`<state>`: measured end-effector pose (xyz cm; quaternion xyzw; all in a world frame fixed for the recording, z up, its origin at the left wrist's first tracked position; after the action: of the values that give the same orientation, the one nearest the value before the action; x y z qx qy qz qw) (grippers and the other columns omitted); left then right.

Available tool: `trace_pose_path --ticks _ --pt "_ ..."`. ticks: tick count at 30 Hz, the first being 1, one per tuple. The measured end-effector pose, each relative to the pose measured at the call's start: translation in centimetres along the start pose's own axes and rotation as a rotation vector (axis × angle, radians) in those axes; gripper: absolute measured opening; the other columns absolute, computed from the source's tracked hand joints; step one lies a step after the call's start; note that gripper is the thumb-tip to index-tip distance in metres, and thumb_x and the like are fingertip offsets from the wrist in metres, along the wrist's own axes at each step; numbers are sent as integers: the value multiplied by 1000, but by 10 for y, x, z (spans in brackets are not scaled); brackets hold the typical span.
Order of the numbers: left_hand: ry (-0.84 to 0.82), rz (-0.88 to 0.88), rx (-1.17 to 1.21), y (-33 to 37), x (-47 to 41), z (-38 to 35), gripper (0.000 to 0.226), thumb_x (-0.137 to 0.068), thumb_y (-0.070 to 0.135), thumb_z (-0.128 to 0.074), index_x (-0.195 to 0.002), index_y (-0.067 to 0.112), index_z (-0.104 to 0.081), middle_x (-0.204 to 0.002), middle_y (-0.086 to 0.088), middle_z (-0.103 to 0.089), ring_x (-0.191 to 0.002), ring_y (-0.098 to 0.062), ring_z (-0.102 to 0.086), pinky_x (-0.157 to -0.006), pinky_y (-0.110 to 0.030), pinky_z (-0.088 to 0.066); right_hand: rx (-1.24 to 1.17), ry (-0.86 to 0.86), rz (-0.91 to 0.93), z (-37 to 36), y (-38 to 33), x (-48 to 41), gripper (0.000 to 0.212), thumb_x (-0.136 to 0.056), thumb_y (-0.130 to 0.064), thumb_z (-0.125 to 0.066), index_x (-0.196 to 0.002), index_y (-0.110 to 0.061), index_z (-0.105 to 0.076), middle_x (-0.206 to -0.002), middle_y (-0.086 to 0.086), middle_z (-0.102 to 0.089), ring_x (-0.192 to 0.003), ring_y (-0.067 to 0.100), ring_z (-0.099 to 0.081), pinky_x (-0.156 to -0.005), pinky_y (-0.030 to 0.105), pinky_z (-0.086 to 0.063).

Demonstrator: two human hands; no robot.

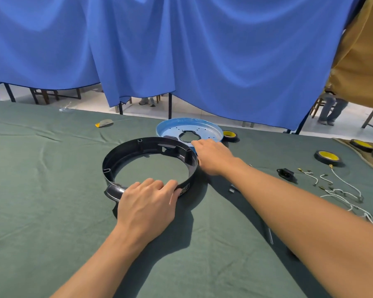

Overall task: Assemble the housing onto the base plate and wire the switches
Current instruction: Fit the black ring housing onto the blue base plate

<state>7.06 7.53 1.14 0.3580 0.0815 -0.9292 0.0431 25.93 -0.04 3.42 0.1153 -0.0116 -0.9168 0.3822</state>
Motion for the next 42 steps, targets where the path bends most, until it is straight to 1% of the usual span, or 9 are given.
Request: trace_pose_path --ticks 6,9,12,19,22,26,31,38,42 --pt "-5 -7 13 1 -1 0 27 -91 39 -52 -70 24 -62 -52 5 -53 -53 -20 -57 -48 -31 -38 186 124 47 4 -7 -20 12 -93 -13 -56 -105 -15 -59 -100 6 -63 -93 25 -54 -84 40 -41" --pt "-6 -8 8 1 -2 1 27 -90 38 -54 -68 23 -61 -50 5 -51 -51 -20 -55 -46 -31 -36 206 113 62 5 -6 -30 8 -94 -14 -57 -100 -16 -63 -87 3 -54 -83 21 -47 -85 39 -42" --pt "-6 -10 3 1 -3 2 30 -91 38 -52 -66 23 -60 -49 5 -49 -49 -20 -53 -44 -31 -37 203 77 76 4 -7 -37 9 -94 -12 -57 -89 -19 -57 -81 0 -49 -81 21 -48 -86 40 -40" --pt "-19 -13 7 1 -3 4 29 -91 37 -55 -66 23 -60 -49 5 -49 -49 -20 -53 -45 -30 -38 176 84 130 3 -8 -35 15 -94 -7 -54 -82 -17 -51 -81 3 -52 -78 22 -48 -72 35 -34" --pt "-13 -5 12 1 -3 4 33 -93 38 -48 -66 23 -60 -49 5 -49 -49 -20 -53 -45 -30 -37 177 152 146 7 -8 -35 9 -95 -7 -53 -92 -9 -61 -88 8 -61 -75 21 -45 -66 32 -34" --pt "-11 10 22 -1 -2 4 35 -95 39 -45 -68 23 -61 -50 6 -49 -48 -19 -52 -44 -31 -38 164 244 179 18 -10 -35 13 -98 -11 -49 -99 -5 -61 -95 11 -62 -77 19 -39 -70 30 -32" --pt "-15 15 26 -1 -2 3 28 -94 36 -55 -69 23 -62 -51 5 -49 -49 -20 -53 -43 -31 -39 234 280 182 38 -1 -28 16 -95 -1 -44 -99 -4 -59 -99 12 -61 -80 20 -35 -71 32 -30" --pt "-21 4 2 0 -1 3 29 -92 36 -53 -68 22 -63 -49 5 -51 -48 -22 -54 -45 -32 -40 477 216 287 56 20 4 16 -94 -5 -48 -104 -4 -61 -107 13 -63 -99 28 -54 -77 38 -42" --pt "-16 14 -1 -1 -2 2 32 -94 37 -49 -68 22 -62 -49 4 -51 -50 -23 -54 -47 -32 -41 513 254 267 74 35 24 15 -91 1 -46 -94 -3 -60 -99 15 -63 -93 31 -54 -67 35 -31"
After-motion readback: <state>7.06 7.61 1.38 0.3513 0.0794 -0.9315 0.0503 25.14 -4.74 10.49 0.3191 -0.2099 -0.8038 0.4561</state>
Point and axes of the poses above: each hand's wrist, its own x-axis away from the middle knuckle, its own z-axis out of the back of the hand, y = z × x, the point moved 5 cm from there along -x, towards the middle knuckle
